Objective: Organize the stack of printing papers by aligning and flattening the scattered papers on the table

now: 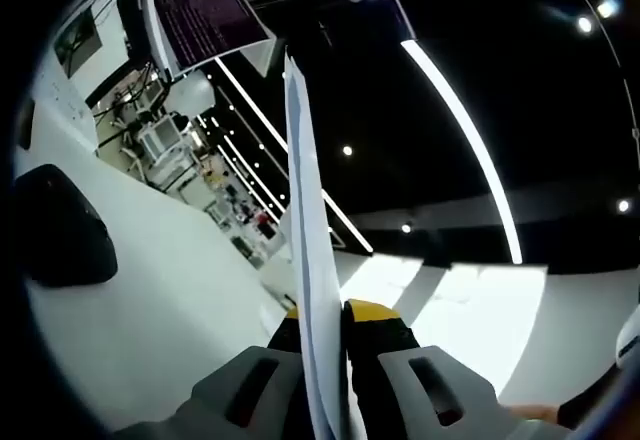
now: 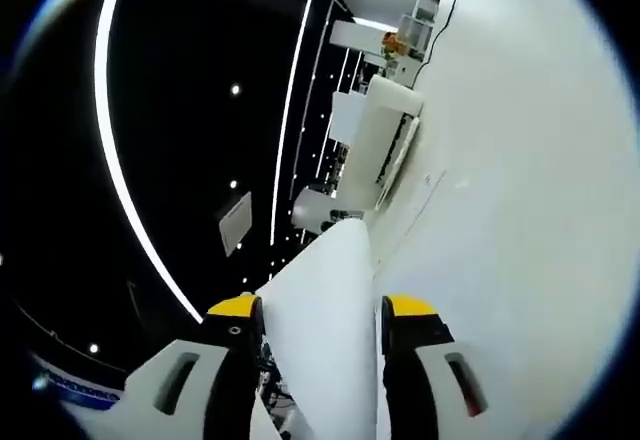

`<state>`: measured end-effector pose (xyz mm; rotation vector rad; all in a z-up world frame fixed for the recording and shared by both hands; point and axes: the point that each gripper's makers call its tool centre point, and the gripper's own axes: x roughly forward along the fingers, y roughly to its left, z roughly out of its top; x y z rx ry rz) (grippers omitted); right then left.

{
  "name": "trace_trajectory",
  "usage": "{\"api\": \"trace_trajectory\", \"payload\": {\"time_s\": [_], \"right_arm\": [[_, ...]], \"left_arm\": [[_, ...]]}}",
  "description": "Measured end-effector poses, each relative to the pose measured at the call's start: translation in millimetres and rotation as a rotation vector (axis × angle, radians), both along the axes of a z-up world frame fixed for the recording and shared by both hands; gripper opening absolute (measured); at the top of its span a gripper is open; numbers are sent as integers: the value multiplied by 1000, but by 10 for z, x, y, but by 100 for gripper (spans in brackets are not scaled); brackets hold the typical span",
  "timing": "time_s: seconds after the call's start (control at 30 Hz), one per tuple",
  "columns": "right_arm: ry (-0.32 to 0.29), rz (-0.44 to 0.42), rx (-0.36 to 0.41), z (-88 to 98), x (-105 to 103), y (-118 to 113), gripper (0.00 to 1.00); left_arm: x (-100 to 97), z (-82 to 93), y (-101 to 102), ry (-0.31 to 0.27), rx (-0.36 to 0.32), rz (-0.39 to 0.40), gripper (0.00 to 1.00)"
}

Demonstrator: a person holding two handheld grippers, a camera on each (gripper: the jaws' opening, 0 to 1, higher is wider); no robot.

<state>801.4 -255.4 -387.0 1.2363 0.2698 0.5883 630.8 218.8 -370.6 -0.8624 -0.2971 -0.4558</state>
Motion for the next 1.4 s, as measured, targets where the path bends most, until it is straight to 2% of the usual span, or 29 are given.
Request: {"api": "trace_trajectory", "payload": {"time_s": [0.13,0.3,0.37,0.47,0.57,0.83,0.93,1.0,1.07,1.1,1.13,1.23,1.3,1.4], "right_arm": [[5,-9,30,4,63,-77,46],[6,-30,115,42,147,-217,45],[6,-34,127,41,177,-259,45],[2,-38,144,55,130,-233,47],[-2,-69,186,91,143,-299,52],[-5,-112,263,159,181,-465,51],[-24,-122,266,202,175,-484,55],[-46,-124,261,251,149,-469,64],[-90,-140,246,338,113,-460,69],[-141,-148,242,445,75,-457,71],[-165,-159,242,511,56,-458,72],[-150,-159,270,543,40,-461,64],[-134,-169,288,543,49,-489,63],[-133,-176,276,534,52,-514,62]], "left_arm": [[-1,1,-1,-1,1,1,7],[0,-1,1,0,1,1,7],[1,-1,2,0,1,1,7],[3,-4,5,0,1,1,7],[3,-5,3,1,1,0,7],[1,-3,1,1,1,0,7],[2,-4,4,1,1,-1,7],[3,-6,7,1,0,-2,7],[4,-7,9,1,0,-2,7],[5,-8,6,2,0,-3,7],[6,-8,3,3,1,-4,7],[9,-10,-1,4,3,-4,7],[10,-10,-2,4,3,-5,7],[4,-8,3,2,2,-2,7]]}}
